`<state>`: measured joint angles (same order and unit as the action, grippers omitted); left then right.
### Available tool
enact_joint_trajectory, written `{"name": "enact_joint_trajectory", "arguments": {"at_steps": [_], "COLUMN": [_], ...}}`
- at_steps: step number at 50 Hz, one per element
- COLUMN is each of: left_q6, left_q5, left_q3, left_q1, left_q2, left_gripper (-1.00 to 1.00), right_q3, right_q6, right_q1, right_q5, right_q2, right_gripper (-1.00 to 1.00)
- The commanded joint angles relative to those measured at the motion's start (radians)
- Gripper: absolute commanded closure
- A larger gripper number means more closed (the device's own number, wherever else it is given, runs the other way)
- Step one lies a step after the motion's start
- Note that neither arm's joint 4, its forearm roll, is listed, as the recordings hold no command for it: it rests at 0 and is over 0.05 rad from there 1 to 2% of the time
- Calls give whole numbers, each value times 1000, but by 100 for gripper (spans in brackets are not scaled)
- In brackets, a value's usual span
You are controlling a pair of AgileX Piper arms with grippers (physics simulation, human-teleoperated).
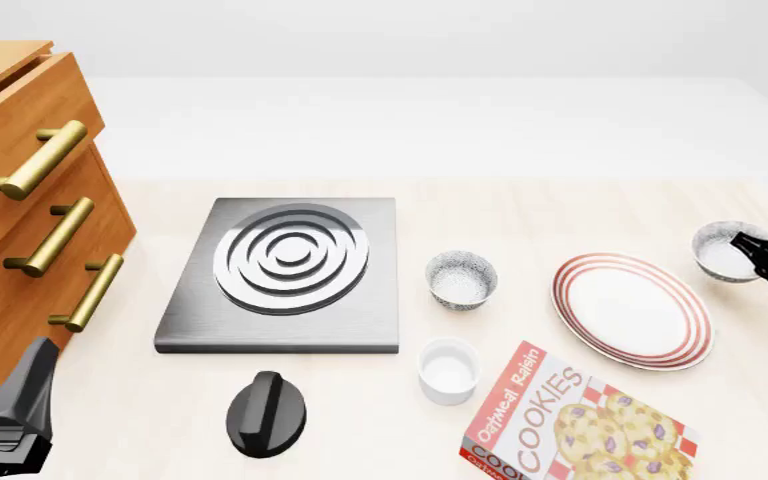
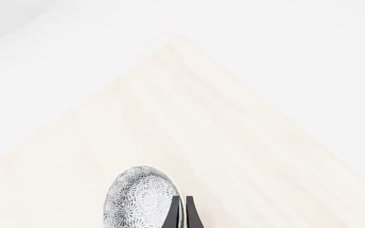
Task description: Pick the akita bowl next to the plate and place it on the plate.
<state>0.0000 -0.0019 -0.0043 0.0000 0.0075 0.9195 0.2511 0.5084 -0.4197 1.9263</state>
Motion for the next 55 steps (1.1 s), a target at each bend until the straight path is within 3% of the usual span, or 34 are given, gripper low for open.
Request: {"name": "enact_joint_trajectory", "arguments": {"at_steps": [1,55], "left_q6": [0,0], "left_q5": [0,0], "left_q3": [0,0], "left_q1": [0,0], "left_q2": [0,0], "left_gripper": [-100,-100], "right_q3": [-21,-214], "right_q6": [24,97], "right_q1": [-18,-161], "right_q5": [15,93], "right_q2": [-62,-399], "right_gripper": [100,100]}}
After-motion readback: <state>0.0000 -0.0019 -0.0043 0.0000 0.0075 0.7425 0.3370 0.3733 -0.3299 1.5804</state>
